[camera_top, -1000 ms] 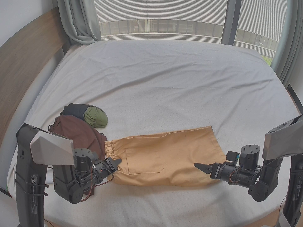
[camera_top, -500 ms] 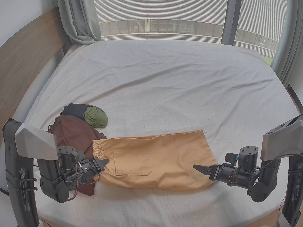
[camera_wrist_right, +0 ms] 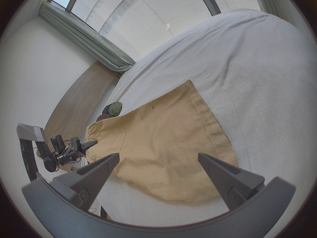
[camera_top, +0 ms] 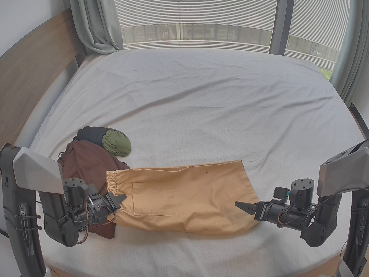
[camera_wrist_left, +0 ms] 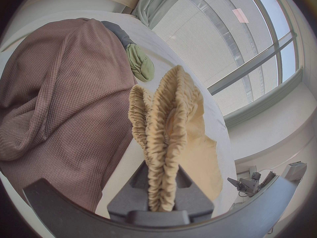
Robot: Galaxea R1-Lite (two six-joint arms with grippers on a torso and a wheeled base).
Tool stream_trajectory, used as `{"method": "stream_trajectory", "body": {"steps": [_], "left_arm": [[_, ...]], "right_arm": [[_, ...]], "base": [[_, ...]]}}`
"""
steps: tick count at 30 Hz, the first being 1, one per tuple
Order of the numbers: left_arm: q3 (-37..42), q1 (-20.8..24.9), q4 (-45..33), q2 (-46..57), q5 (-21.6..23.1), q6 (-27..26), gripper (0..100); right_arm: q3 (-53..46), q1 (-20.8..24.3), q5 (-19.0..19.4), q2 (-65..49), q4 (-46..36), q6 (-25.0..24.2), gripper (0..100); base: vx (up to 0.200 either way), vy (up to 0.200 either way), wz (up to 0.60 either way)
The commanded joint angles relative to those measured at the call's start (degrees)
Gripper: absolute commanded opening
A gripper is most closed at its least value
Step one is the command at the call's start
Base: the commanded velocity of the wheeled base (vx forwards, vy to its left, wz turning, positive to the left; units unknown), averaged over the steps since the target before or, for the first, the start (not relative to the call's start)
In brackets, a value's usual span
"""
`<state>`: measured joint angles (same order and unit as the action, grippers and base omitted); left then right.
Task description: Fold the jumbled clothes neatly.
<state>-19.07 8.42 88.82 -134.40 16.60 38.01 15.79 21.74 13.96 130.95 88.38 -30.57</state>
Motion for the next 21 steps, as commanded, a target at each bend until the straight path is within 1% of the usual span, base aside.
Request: {"method": "stream_trajectory", "body": {"steps": [1, 8, 13, 21], "left_arm": [[0.26, 1.07, -0.05, 1.86, 0.10, 0.13, 0], [0.17, 5.90, -0.31, 5.38, -0.34, 0.57, 0], [-0.27, 9.51, -0.67, 6.08, -0.61, 0.66, 0], [-3.26, 12.93, -3.22, 6.17, -0.87, 0.66, 0]], "right_arm": [[-0.05, 0.15, 0.02, 0.09, 0.04, -0.01, 100], [-0.05, 0.24, 0.02, -0.08, 0.04, -0.01, 100], [-0.05, 0.15, 0.02, -0.17, 0.04, -0.01, 100], [-0.14, 0.15, 0.02, -0.17, 0.04, -0.01, 100]], "base": [[0.000, 0.000, 0.00], [0.000, 0.000, 0.00], [0.000, 0.000, 0.00], [0.000, 0.000, 0.00]]}}
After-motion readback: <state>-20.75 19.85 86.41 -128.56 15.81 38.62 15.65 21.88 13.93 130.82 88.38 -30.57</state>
